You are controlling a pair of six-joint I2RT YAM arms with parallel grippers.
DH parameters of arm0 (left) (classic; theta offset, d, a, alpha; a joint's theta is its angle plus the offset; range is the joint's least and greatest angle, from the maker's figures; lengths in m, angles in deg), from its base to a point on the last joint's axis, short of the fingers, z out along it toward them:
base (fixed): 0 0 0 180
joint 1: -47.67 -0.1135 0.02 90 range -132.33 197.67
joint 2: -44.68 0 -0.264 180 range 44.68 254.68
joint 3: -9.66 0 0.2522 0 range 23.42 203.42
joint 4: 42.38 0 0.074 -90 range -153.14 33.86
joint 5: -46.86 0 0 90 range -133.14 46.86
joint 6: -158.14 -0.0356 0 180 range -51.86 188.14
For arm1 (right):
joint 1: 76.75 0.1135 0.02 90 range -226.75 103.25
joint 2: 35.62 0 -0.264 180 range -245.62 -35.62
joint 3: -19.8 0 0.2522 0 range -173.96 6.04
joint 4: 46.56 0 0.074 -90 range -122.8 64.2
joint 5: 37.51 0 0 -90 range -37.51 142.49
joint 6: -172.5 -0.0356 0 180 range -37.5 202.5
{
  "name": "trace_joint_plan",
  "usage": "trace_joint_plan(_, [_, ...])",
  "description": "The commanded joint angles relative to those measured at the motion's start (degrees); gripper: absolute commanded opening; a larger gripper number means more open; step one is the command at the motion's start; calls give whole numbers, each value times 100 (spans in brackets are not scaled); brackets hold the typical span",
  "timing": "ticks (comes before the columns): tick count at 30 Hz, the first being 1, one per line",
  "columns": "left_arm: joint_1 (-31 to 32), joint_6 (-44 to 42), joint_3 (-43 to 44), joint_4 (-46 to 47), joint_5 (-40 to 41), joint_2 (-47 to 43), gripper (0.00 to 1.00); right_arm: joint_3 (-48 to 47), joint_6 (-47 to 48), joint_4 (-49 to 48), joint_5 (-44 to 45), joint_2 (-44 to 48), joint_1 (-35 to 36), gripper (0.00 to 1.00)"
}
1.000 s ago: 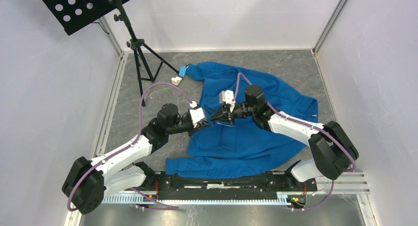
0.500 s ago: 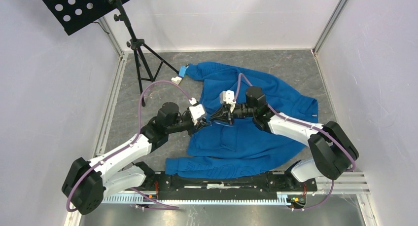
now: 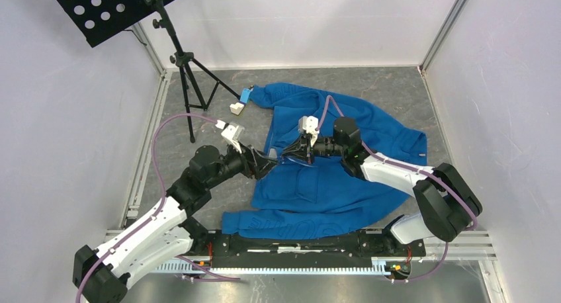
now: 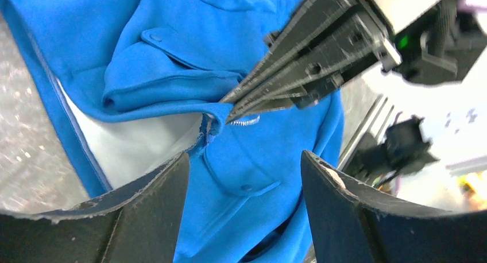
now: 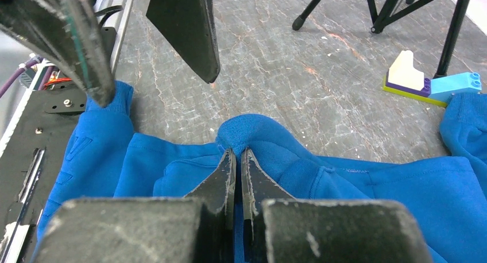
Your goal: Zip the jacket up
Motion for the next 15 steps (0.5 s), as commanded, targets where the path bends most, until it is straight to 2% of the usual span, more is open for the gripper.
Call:
trace_joint_plan(1, [12,2544,-34,456,806,156,74,-44,-102,-412,140,159,13,0])
trace_joint_plan(4, [18,2935,-205,1241,796,288,72,-82,-145,-399,123,105,9,0])
trace_joint_plan(10, [18,2535,73,1063,654,802,65,-149,-141,-313,170,-3,13,0])
trace_joint_plan(15, [17,2613,-112,1452,1014,975,50,-123,-80,-245,224,64,13,0])
